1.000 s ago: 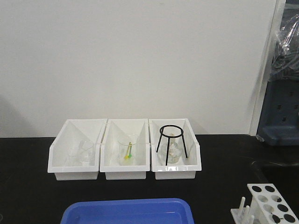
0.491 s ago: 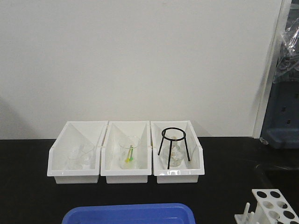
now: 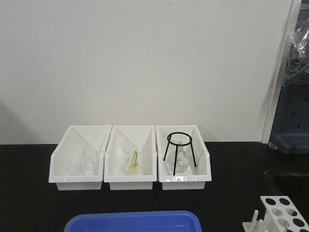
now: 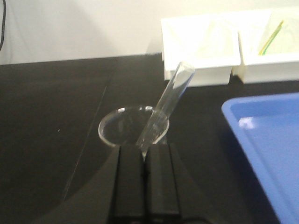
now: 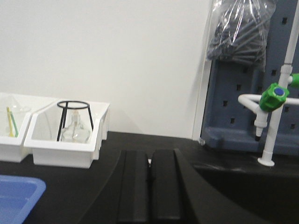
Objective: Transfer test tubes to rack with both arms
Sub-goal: 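Lower the left gripper onto the glass test tube in the beaker and grasp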
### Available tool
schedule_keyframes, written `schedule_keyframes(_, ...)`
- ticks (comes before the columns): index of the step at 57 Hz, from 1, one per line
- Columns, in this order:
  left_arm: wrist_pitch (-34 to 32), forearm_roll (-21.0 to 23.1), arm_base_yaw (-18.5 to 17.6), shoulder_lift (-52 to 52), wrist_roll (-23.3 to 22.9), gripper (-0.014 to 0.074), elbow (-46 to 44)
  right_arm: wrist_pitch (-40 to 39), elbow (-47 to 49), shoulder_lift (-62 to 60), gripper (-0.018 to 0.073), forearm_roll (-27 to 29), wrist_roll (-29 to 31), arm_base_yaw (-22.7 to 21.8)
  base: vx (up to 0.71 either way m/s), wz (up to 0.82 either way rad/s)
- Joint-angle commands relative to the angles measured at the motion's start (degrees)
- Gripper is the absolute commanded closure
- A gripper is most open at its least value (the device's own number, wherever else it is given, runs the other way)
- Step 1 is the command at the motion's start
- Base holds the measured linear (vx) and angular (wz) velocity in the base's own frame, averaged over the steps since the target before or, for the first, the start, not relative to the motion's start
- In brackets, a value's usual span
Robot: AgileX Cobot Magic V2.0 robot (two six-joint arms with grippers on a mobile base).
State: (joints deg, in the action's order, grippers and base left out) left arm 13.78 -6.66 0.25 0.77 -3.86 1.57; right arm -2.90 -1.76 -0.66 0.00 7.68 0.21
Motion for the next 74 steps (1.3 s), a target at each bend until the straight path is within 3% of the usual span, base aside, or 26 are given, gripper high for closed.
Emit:
schedule_keyframes(1,-9.6,1.3,0.0,0.6,-1.2,0.0601,-1.9,-7.1,-0.8,-0.5,0.0568,-0.9,0.2,-0.2,0.00,0.00)
schedule_keyframes(13,-22.7,0.8,0.0,0.6,-1.1,0.0601,-2.1,-13.2,0.8,-0.5,0.0568,0.0,0.1,-0.2,0.00,0.00)
schedule_keyframes(20,-27.5,0.7,0.0,0.6,-1.0,0.0601,-4.9,-7.0,7.3,1.7,0.0568,0.0,-0.3,-0.2,0.00,0.00)
schedule_keyframes(26,-23.4,0.7,0.0,-0.1,-0.4,0.0601,-10.8,-0.2,14.8,6.0,0.0567,0.0,-0.4,-0.2,0.00,0.00)
schedule_keyframes(36,-11.3,0.6,0.0,-5.8,2.2,0.0589,-18.8,1.0,21.5,13.4,0.0561,0.0,-0.4,-0.2,0.00,0.00)
schedule_keyframes(44,-9.6,0.6,0.0,-10.5,4.3,0.0545,-19.4,2.9,22.1,18.2,0.0544,0.0,-0.4,-0.2,0.00,0.00)
schedule_keyframes(52,-9.6,0.8,0.0,-13.8,4.3,0.0448,-19.4,4.2,22.1,21.2,0.0494,0.0,-0.9,-0.2,0.00,0.00)
schedule_keyframes(60,-9.5,0.8,0.0,-17.1,4.5,0.0272,-19.4,4.0,22.1,22.1,0.0417,0.0,-1.1,-0.2,0.00,0.00)
schedule_keyframes(67,-9.9,0.8,0.0,-18.8,4.5,0.0099,-19.4,4.0,22.1,22.1,0.0319,0.0,-1.1,-0.2,0.00,0.00)
schedule_keyframes(74,-9.7,0.9,0.0,-18.8,3.9,0.0022,-19.4,4.1,22.1,22.1,0.0210,0.0,-1.1,-0.2,0.00,0.00)
